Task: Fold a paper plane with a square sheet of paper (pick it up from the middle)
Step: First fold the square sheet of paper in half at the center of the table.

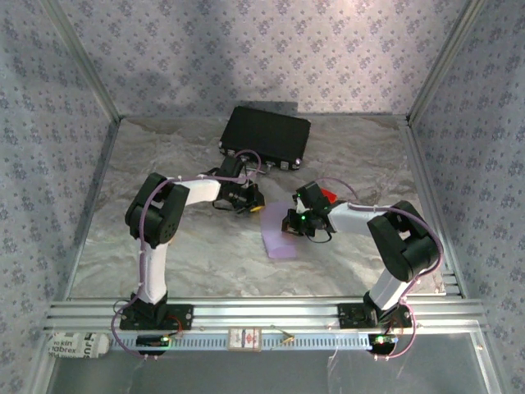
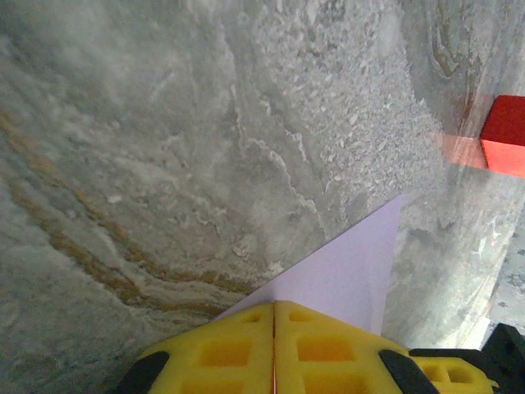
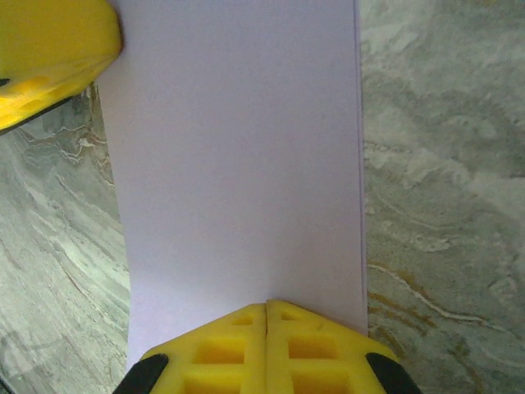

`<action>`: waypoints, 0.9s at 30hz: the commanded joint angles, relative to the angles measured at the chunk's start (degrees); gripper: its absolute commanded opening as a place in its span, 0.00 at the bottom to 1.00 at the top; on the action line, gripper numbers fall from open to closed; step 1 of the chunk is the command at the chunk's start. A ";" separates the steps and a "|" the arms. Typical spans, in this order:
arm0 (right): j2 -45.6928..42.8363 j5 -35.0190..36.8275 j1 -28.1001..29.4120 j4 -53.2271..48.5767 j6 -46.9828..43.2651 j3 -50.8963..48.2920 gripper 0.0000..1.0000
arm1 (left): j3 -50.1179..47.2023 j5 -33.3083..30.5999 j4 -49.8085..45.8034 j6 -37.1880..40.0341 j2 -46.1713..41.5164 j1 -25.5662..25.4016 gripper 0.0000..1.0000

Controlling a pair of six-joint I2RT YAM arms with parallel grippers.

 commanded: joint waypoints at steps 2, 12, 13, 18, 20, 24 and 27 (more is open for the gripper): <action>0.48 2.31 -0.46 -4.92 -0.89 -2.14 0.02 | 1.24 -9.60 -1.65 1.59 1.93 1.94 0.10; 0.46 2.31 -0.25 -4.27 -0.38 -2.56 0.02 | 3.71 -9.37 -2.88 1.21 0.45 2.82 0.12; 0.39 2.39 -0.29 -4.19 -0.21 -2.55 0.02 | 3.56 -9.12 -2.82 0.90 -0.19 2.83 0.12; 0.39 2.57 -0.07 -3.48 0.59 -2.54 0.02 | 2.71 -7.98 -3.39 0.17 -5.02 2.64 0.14; 0.51 2.66 -0.09 -3.42 0.80 -2.28 0.02 | 1.77 -7.34 -3.65 -0.36 -7.15 2.18 0.14; 0.39 2.92 -0.05 -3.58 0.95 -1.89 0.02 | -1.61 -5.27 -4.00 -1.61 -11.61 0.19 0.14; 0.29 2.84 0.02 -3.66 0.90 -1.90 0.02 | -5.17 -2.20 -1.69 -4.37 -13.48 -1.88 0.13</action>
